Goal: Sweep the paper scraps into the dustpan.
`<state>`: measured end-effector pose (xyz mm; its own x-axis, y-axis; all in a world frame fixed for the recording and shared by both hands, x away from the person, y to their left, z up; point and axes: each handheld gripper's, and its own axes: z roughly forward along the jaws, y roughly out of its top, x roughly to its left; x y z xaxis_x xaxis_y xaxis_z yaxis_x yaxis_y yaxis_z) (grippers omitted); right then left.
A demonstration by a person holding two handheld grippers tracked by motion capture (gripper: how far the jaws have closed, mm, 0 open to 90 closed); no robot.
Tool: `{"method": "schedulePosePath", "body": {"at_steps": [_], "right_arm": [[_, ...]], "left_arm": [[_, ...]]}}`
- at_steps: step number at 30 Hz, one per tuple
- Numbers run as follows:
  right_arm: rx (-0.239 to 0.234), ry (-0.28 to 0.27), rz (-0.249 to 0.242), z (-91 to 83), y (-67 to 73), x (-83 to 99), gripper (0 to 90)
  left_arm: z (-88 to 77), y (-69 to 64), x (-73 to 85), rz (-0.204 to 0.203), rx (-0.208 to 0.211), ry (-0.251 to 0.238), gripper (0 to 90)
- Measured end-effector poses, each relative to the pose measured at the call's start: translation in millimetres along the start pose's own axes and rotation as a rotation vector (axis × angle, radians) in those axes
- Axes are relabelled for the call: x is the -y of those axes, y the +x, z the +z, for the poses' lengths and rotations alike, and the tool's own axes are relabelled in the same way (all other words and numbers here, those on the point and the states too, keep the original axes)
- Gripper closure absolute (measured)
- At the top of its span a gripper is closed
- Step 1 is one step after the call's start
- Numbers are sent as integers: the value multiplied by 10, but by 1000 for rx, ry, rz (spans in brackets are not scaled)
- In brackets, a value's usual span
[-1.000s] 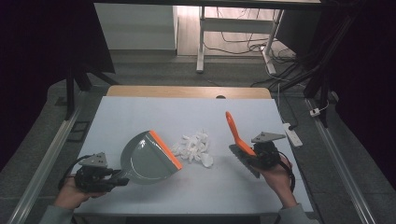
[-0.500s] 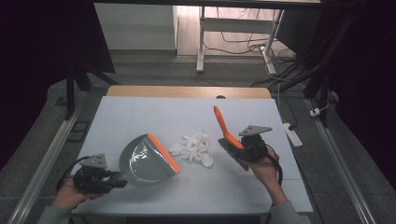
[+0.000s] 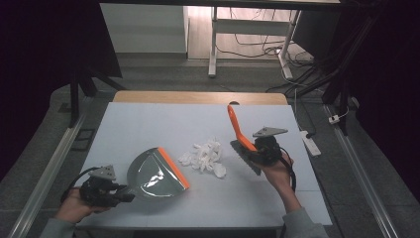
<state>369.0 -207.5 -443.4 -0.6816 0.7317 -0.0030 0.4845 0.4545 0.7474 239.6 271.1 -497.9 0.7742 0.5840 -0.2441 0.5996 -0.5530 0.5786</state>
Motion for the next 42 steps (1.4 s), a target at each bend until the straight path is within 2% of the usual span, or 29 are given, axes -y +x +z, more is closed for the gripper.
{"method": "schedulePosePath", "body": {"at_steps": [7, 15, 24, 29, 36, 42], "right_arm": [[-2, 3, -5, 117, 9, -80, 704], [-4, 6, 0, 253, -16, -150, 704], [25, 6, -5, 404, -38, -239, 704], [36, -8, 27, 522, -71, -281, 704], [73, 15, 45, 718, -119, -322, 704], [84, 22, 75, 853, -170, -335, 704]], "left_arm": [[22, 32, 3, -9, 1, 12, 615], [92, 64, -49, -5, 21, 27, 615], [151, 90, -124, 1, 43, 40, 615], [182, 122, -149, 1, 57, 54, 615], [184, 182, -159, -13, 66, 58, 615], [218, 207, -178, -15, 84, 73, 615]]}}
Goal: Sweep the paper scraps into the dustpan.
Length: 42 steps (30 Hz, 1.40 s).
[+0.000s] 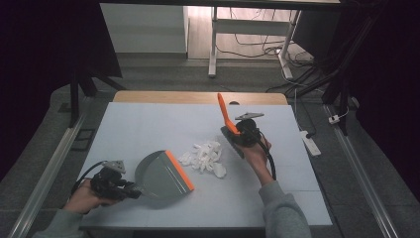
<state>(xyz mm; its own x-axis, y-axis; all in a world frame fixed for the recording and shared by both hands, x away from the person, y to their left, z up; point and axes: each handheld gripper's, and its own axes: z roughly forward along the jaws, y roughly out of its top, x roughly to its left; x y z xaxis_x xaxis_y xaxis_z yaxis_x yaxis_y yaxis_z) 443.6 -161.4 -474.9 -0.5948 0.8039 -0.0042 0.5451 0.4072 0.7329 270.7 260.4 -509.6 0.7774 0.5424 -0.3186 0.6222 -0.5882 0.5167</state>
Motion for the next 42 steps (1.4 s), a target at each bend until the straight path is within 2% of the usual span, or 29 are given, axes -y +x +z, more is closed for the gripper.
{"method": "schedulePosePath", "body": {"at_steps": [6, 11, 21, 29, 36, 39, 42], "right_arm": [[1, 11, 4, 103, 20, -19, 704], [-4, 20, 4, 188, 59, -34, 704], [-3, 54, -15, 333, 180, -55, 705], [-19, 54, -36, 384, 319, -72, 705], [-53, 48, -46, 392, 459, -66, 705], [-89, 43, -42, 388, 527, -62, 705], [-108, 41, -61, 387, 636, -55, 705]], "left_arm": [[28, 28, -23, -15, 16, 6, 615], [42, 30, -46, -9, 18, 12, 615], [67, 16, -75, -7, 28, 12, 615], [86, 7, -92, -5, 32, 13, 615], [97, 0, -103, -5, 32, 14, 615], [101, -2, -108, -4, 32, 14, 615], [106, 1, -113, -1, 34, 15, 615]]}}
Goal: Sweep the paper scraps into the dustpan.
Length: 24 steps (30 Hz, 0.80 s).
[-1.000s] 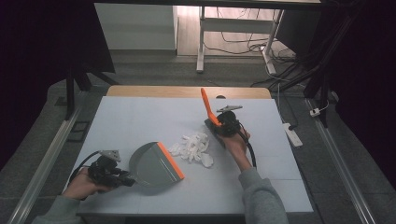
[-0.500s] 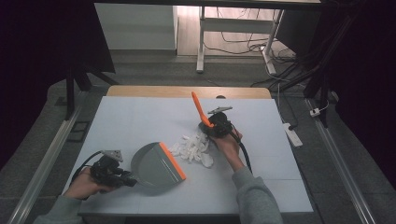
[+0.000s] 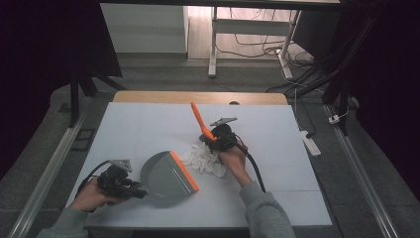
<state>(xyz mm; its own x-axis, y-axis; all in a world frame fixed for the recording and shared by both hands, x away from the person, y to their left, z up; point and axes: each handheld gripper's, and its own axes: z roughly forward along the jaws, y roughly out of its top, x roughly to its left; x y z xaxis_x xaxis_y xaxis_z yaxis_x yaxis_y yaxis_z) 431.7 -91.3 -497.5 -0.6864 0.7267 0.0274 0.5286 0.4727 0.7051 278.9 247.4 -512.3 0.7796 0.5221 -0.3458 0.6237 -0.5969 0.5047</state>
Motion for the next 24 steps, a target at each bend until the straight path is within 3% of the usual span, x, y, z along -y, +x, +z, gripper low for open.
{"method": "schedulePosePath", "body": {"at_steps": [12, 14, 18, 24], "right_arm": [[-134, -3, -105, -44, 479, -3, 705], [-158, -31, -89, -119, 492, -27, 705], [-107, -79, -84, -292, 403, -79, 705], [-31, -86, -63, -462, 188, -47, 705]], "left_arm": [[6, -7, -6, -5, -1, -1, 615], [6, -10, -7, -6, -2, -1, 615], [9, -17, -9, -6, -4, -3, 615], [10, -21, -11, -2, -4, -2, 615]]}}
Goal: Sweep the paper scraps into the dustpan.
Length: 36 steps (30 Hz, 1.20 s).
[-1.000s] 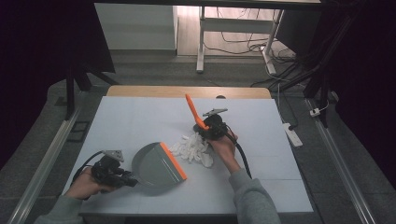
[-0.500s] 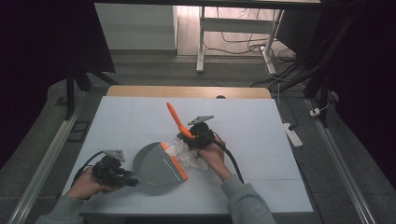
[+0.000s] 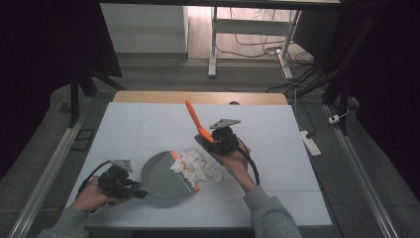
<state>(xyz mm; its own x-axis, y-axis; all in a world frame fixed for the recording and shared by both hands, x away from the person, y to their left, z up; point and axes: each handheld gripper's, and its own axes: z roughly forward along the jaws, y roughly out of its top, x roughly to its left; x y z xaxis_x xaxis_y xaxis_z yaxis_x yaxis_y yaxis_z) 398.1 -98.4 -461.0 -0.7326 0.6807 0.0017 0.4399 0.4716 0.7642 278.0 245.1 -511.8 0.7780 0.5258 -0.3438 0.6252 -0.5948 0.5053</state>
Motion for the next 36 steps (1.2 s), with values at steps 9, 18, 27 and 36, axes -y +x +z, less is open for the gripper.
{"method": "schedulePosePath", "body": {"at_steps": [9, 18, 27, 36], "right_arm": [[72, 36, 38, 41, -217, 137, 705], [84, 60, 52, 150, -229, 300, 705], [60, 57, 49, 197, -84, 342, 705], [26, 59, 43, 238, 83, 320, 705]], "left_arm": [[10, -18, -6, 0, 0, 1, 615], [19, -20, -8, 1, 2, 2, 615], [30, -36, -16, 6, 3, 3, 615], [35, -43, -18, 4, 2, 4, 615]]}}
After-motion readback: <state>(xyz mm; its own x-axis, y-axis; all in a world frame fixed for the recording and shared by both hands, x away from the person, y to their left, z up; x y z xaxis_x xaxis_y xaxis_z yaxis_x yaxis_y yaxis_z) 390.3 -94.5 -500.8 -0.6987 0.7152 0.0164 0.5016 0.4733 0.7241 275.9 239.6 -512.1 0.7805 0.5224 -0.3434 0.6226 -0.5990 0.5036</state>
